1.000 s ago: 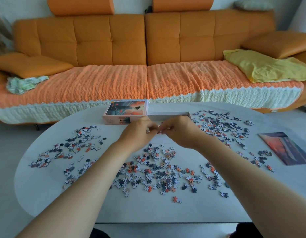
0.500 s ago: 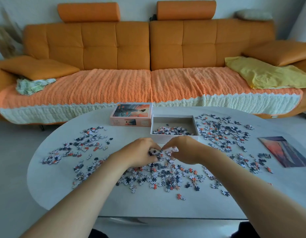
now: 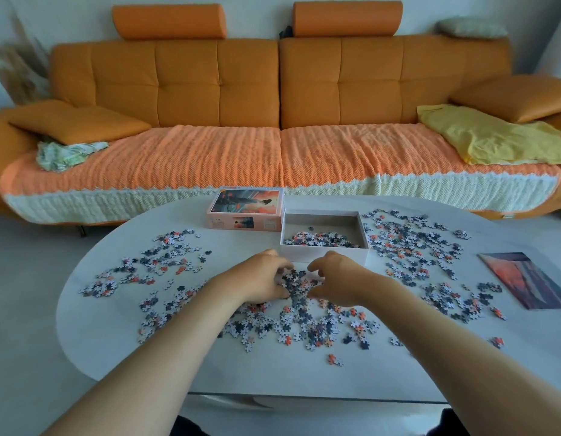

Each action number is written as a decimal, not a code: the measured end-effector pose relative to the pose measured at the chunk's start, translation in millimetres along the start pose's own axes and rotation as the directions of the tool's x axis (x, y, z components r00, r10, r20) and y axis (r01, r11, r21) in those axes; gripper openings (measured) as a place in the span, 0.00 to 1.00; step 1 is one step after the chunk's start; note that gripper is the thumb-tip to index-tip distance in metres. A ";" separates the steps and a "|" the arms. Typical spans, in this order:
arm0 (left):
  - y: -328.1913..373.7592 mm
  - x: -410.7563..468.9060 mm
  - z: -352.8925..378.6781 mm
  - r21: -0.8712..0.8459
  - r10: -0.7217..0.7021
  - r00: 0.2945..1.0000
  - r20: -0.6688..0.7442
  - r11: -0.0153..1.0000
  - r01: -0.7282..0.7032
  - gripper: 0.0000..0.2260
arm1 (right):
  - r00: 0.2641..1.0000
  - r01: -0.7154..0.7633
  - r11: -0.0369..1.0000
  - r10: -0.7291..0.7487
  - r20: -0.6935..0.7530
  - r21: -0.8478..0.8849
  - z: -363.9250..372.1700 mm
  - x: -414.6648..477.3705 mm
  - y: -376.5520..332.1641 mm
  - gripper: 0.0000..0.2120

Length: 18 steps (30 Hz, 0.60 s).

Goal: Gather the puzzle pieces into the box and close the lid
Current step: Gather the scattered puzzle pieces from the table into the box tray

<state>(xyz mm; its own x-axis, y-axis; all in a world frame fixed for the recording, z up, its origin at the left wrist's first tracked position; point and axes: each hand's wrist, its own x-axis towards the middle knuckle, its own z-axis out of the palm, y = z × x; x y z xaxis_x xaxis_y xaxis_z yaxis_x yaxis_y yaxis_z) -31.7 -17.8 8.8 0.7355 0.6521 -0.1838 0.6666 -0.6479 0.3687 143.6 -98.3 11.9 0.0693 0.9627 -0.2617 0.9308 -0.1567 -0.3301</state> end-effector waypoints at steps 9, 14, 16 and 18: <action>5.6 5.9 4.8 -0.029 -0.008 1.000 -0.006 1.000 0.008 0.16 | 0.996 0.074 0.997 -0.074 -0.059 -0.006 7.8 5.3 -12.3 0.18; 4.7 8.8 5.0 -0.033 -0.020 0.997 -0.076 0.999 0.018 0.11 | 0.994 0.036 0.995 -0.027 -0.105 0.092 6.3 8.7 -16.4 0.12; 3.5 11.2 4.8 -0.053 -0.045 0.996 -0.073 0.998 0.041 0.10 | 0.995 0.009 0.991 0.005 -0.104 0.132 4.9 10.1 -16.8 0.10; 2.8 12.9 4.1 -0.082 -0.065 0.996 -0.068 0.995 0.059 0.10 | 0.994 -0.016 0.985 0.034 -0.104 0.172 3.6 12.5 -14.8 0.06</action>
<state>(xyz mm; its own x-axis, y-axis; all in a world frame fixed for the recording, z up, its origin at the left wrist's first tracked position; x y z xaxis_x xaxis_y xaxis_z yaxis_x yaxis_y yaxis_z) -19.8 -12.8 3.8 0.6809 0.7180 -0.1444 0.6966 -0.5740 0.4304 129.4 -84.6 10.3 0.1381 0.9744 -0.1772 0.8540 -0.2078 -0.4770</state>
